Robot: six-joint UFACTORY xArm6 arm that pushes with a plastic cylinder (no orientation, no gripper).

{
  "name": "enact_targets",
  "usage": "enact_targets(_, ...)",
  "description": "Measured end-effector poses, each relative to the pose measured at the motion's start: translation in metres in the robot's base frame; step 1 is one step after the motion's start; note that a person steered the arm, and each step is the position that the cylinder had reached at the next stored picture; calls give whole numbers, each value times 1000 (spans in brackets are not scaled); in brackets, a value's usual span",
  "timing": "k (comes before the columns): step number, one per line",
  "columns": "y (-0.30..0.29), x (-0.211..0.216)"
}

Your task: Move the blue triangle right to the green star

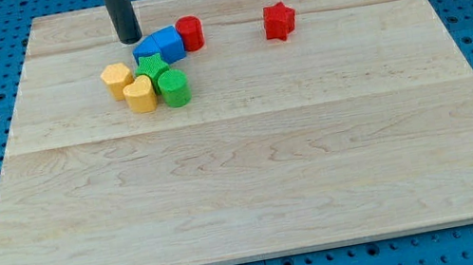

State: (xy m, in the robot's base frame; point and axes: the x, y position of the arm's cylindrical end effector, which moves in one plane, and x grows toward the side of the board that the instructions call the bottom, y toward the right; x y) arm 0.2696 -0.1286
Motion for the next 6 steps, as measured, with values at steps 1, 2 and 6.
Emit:
enact_targets(1,-3,0)
enact_targets(2,-3,0)
enact_targets(6,19,20)
